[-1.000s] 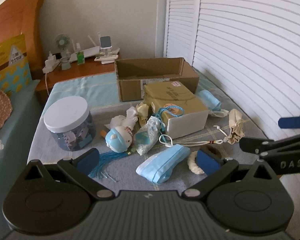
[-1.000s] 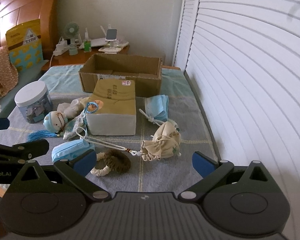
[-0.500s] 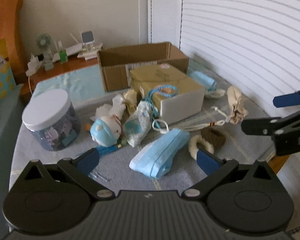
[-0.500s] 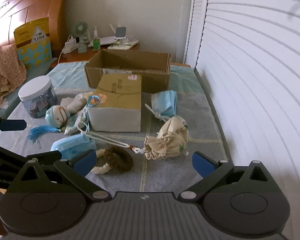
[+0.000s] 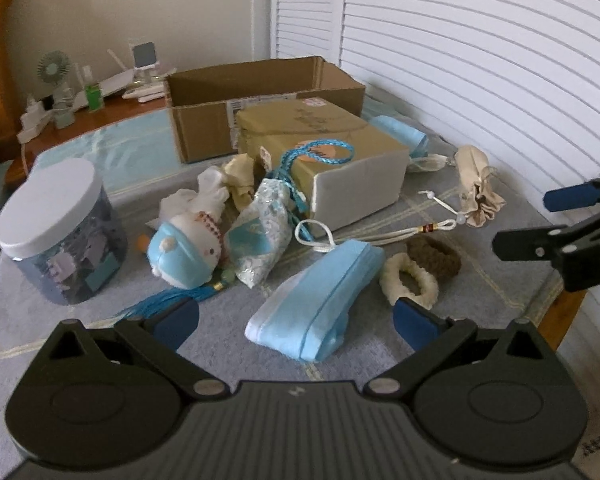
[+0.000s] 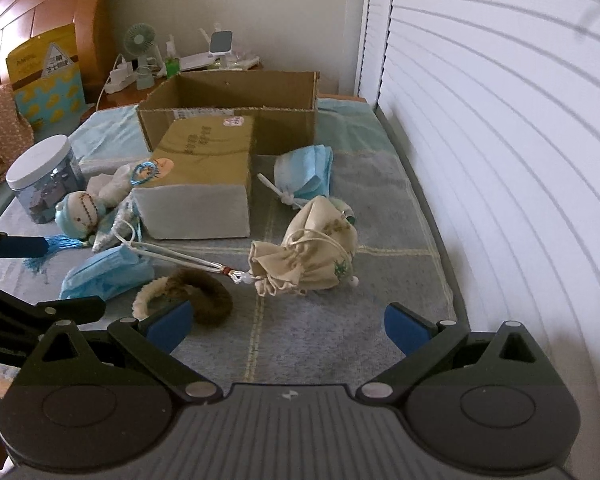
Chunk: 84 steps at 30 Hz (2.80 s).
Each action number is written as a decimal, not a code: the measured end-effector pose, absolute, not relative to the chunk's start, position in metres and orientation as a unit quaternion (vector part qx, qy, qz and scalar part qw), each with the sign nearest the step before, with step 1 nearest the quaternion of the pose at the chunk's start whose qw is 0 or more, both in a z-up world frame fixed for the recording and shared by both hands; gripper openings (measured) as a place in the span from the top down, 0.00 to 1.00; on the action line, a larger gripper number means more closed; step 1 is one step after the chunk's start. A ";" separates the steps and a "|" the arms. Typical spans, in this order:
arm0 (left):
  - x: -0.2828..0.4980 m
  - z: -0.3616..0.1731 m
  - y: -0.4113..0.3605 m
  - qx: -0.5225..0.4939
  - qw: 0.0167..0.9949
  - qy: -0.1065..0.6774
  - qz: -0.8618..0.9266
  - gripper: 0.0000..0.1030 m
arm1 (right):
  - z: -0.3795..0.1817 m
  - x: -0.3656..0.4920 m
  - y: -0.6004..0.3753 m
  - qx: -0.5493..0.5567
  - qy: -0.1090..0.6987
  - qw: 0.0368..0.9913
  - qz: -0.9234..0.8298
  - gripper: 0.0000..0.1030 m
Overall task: Organize soft objects
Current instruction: 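Move the left gripper to the blue face mask while the right gripper approaches the cream drawstring pouch, then close the left gripper on the blue mask while the right gripper grasps the cream pouch, then carry the pouch into the cardboard box and open the right gripper while the left gripper carries the mask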
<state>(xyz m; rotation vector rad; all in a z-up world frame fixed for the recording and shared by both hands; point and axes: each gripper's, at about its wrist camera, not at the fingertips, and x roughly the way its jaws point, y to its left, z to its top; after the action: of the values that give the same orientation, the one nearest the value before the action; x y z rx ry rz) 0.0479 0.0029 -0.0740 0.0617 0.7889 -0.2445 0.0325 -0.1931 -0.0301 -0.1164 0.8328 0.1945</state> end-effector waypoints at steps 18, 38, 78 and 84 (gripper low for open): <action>0.069 -0.084 -0.003 0.047 0.900 0.397 -0.172 0.45 | -0.041 0.045 -0.201 -0.043 0.409 0.907 0.092 0.00; 0.064 -0.084 0.000 0.050 0.896 0.404 -0.178 0.45 | -0.064 0.086 -0.198 -0.040 0.385 0.913 0.129 0.17; 0.030 -0.058 0.022 0.151 0.879 0.409 -0.195 0.68 | 0.034 0.065 -0.171 -0.139 0.350 0.923 0.076 0.30; 0.026 -0.047 0.040 0.137 0.880 0.419 -0.175 0.68 | 0.042 0.070 -0.164 -0.147 0.356 0.919 0.084 0.30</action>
<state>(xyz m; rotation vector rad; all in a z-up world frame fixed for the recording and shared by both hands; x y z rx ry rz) 0.0256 0.0399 -0.0474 0.2857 0.8724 -0.3656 0.0700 -0.1641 0.0418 -0.3013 0.7308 0.1722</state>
